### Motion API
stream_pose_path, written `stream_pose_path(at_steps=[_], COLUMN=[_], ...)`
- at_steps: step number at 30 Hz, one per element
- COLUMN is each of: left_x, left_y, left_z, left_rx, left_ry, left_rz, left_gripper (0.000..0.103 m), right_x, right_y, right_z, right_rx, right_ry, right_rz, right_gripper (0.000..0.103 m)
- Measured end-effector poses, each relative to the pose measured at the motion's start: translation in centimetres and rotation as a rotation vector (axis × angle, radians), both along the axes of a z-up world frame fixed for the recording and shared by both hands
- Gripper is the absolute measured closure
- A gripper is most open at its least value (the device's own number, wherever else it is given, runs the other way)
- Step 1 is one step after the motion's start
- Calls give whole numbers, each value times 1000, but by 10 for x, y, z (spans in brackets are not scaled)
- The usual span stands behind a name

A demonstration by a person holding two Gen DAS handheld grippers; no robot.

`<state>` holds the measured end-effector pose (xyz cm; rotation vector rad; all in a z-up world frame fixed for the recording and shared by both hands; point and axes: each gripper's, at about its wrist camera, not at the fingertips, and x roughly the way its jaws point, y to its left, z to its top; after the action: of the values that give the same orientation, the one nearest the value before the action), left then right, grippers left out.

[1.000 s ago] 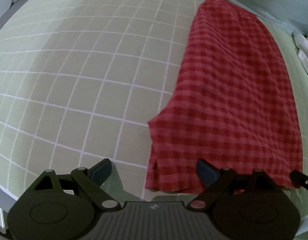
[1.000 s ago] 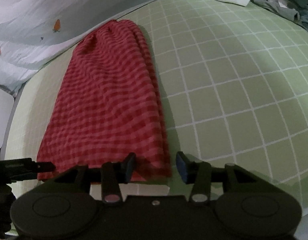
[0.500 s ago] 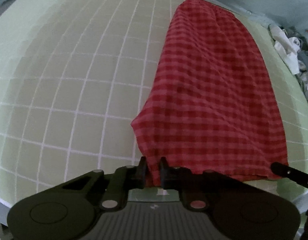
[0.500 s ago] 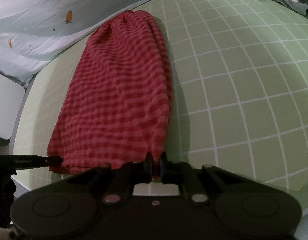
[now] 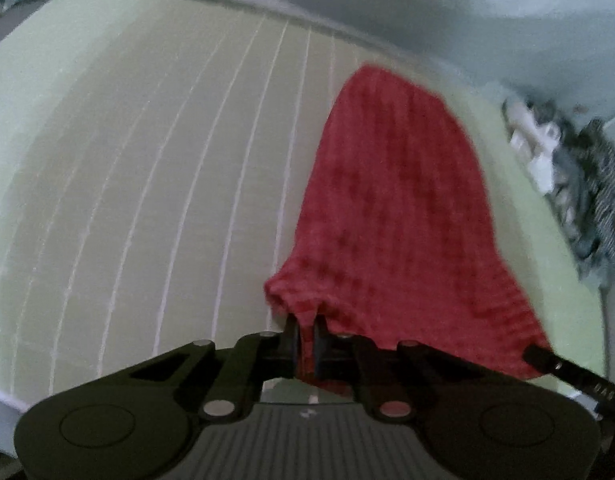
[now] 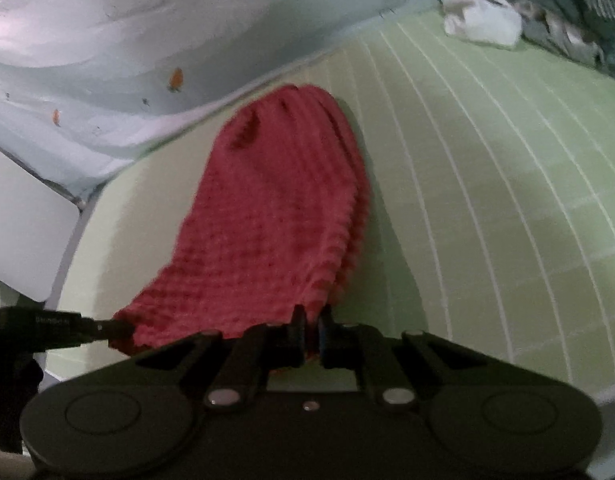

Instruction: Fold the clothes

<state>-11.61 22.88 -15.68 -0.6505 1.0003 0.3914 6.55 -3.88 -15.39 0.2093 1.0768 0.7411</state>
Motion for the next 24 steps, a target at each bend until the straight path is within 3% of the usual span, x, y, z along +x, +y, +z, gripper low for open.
stream_pose_path(at_steps=[11, 17, 20, 22, 24], left_x=[53, 110, 138, 155, 166], left_y=[29, 59, 82, 97, 108], left_z=[42, 55, 61, 60, 56], left_rx=[33, 71, 56, 43, 62], left_ry=[-130, -156, -213, -244, -242], left_rz=[21, 8, 54, 108, 162], left_gripper=[96, 96, 96, 88, 64], right_x=[60, 124, 166, 191, 210], right_y=[20, 44, 56, 62, 70], right_z=[37, 45, 39, 34, 31], right_rx=[134, 179, 245, 281, 252], right_ry=[-72, -64, -13, -14, -37], right_rz=[-25, -29, -104, -174, -234], right_gripper=[98, 98, 98, 92, 73])
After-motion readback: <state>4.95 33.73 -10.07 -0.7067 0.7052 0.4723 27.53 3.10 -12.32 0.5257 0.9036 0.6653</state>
